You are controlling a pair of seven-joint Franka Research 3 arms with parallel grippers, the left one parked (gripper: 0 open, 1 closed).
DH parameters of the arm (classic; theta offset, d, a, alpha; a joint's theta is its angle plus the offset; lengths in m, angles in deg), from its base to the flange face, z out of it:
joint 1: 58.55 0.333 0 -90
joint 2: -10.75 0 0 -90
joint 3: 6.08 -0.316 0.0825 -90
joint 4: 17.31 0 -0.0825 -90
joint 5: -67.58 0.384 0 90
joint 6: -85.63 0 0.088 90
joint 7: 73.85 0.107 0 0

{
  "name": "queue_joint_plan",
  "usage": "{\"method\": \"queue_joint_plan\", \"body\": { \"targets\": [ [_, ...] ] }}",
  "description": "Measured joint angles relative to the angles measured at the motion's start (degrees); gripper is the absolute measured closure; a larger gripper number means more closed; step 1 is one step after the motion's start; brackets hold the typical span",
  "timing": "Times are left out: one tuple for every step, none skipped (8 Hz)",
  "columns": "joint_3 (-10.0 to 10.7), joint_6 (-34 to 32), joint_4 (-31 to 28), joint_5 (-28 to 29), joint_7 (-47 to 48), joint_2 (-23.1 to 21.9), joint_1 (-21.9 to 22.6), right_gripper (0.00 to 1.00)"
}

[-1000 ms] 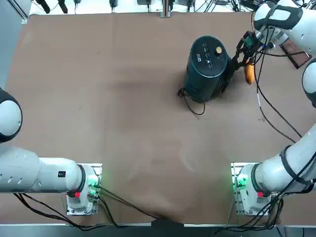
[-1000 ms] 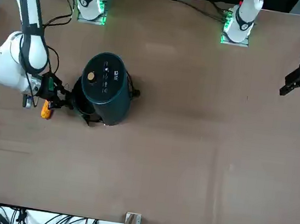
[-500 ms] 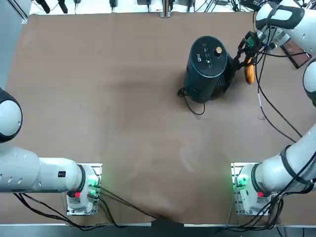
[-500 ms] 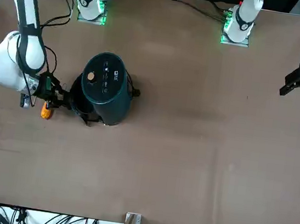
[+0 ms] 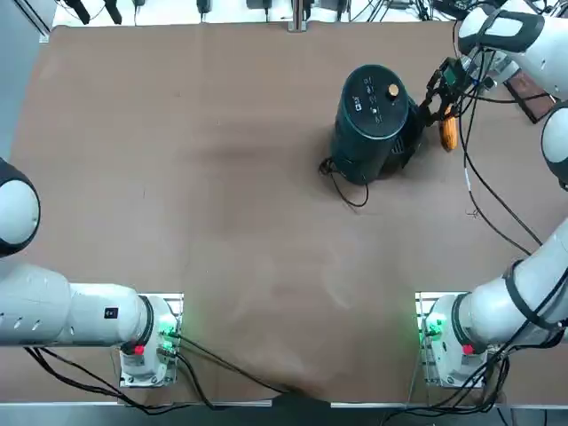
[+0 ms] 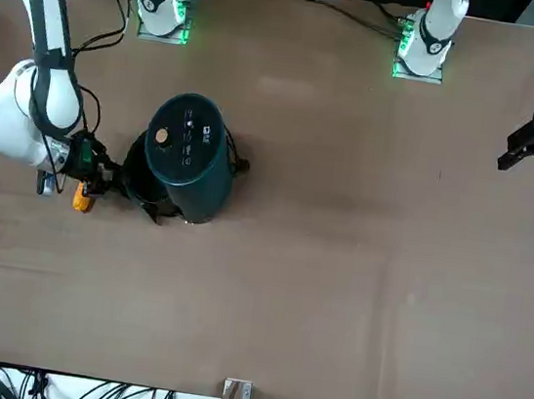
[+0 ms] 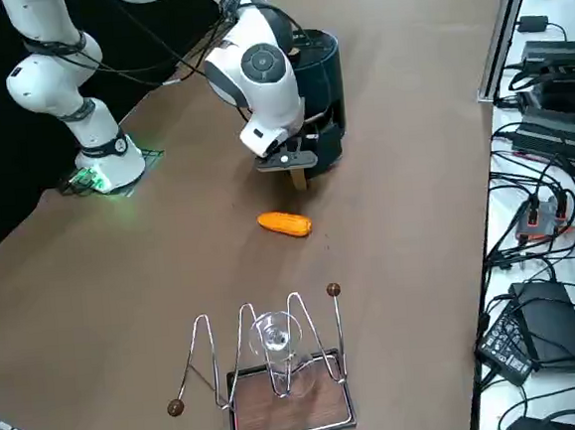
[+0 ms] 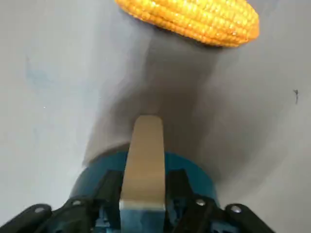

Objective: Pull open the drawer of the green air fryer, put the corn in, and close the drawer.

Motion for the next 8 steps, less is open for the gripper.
{"method": "queue_joint_plan", "body": {
  "targets": [
    [0.0, 0.0, 0.5, 0.0, -0.2, 0.0, 0.0, 0.38],
    [0.0, 0.0, 1.2, -0.6, -0.4, 0.0, -0.2, 0.23],
    [0.0, -0.3, 2.0, -2.7, -0.8, 0.0, -0.5, 0.06],
    [0.0, -1.2, 3.2, -6.1, -1.1, 0.0, -1.0, 0.0],
    [0.0, -3.0, 4.8, -9.8, -2.4, 0.0, -1.6, 0.0],
    [0.0, -5.4, 6.6, -12.8, -5.9, 0.0, -2.5, 0.0],
    [0.0, -8.0, 8.5, -14.3, -12.1, 0.0, -3.8, 0.0],
    [0.1, -9.8, 9.8, -15.0, -20.0, 0.0, -5.1, 0.0]
  ]
}}
